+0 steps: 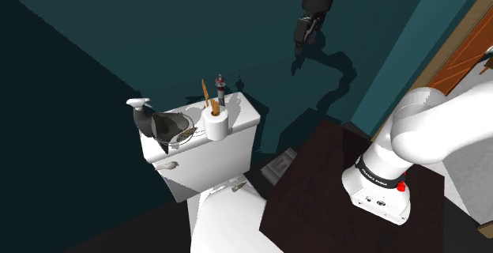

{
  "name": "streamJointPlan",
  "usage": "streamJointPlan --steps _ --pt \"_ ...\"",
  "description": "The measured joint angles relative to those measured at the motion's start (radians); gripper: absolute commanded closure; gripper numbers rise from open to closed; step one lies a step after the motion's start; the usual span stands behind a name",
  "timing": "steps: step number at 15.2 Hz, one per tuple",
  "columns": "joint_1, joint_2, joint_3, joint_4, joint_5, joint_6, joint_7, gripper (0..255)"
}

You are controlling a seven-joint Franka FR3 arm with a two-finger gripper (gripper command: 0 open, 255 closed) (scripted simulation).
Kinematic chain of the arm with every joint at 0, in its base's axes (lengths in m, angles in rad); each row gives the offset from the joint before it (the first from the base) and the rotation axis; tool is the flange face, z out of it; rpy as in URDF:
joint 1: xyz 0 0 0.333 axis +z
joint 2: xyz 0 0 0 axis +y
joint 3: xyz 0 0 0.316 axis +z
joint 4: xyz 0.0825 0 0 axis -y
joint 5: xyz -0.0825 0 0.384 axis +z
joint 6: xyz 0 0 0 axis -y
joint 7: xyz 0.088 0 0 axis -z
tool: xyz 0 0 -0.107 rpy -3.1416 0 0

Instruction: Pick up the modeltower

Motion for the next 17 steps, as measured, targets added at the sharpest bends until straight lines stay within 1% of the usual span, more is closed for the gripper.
streamJointPlan --steps 4,8,13,17 --pt "0.015 0.107 -0.01 -0.007 0.052 0.129 0.006 0" --pt "0.033 0.236 -0.024 0.016 0.11 0.25 -0.002 0" --pt "0.056 0.396 -0.04 0.068 0.196 0.374 -0.031 0" --pt "0.076 0.548 -0.044 0.151 0.279 0.455 -0.059 0"
